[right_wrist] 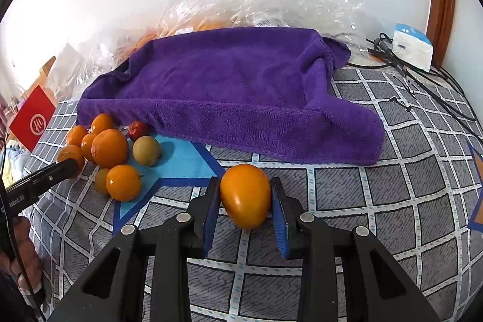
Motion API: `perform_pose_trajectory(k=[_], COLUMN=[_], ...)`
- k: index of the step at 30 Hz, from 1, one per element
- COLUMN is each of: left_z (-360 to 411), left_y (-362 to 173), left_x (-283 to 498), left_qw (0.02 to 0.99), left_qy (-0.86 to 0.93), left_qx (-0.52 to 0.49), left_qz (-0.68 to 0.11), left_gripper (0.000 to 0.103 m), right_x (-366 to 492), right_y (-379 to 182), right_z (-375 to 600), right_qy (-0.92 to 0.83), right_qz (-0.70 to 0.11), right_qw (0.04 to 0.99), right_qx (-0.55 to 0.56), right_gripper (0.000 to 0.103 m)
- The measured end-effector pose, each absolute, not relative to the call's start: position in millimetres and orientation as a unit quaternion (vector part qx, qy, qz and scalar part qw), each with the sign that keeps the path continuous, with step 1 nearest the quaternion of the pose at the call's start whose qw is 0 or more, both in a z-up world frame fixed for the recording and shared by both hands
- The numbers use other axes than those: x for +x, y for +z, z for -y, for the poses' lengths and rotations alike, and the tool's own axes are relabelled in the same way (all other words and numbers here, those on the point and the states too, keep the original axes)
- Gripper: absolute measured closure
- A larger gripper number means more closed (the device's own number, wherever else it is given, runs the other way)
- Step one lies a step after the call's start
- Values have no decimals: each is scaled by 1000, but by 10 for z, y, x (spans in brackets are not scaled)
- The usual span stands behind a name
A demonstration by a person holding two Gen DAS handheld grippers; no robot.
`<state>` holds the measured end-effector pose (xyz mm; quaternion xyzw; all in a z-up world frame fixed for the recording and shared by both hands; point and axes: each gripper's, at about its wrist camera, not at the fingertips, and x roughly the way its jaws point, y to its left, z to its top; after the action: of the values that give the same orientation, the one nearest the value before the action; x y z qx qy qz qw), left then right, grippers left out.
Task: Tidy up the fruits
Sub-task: 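Grasp a large orange with the right tool while the left tool grasps another large orange, then lift both held oranges and carry them over the purple towel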
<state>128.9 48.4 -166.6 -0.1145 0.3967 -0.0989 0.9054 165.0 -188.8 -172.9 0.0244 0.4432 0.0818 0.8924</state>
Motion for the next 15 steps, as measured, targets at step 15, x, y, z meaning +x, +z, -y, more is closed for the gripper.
perform_pose_trajectory(k=[15], left_z=[-539], left_y=[-1509], left_x=[1182], left_qw=[922], left_qy=[-92], left_qx=[-120], left_qz=[-356], left_gripper=[64], right_x=[1643], right_y=[-1734], right_z=[1816], right_qy=[90], right_qz=[-446], right_qw=[890], right_qx=[17], right_gripper=[71])
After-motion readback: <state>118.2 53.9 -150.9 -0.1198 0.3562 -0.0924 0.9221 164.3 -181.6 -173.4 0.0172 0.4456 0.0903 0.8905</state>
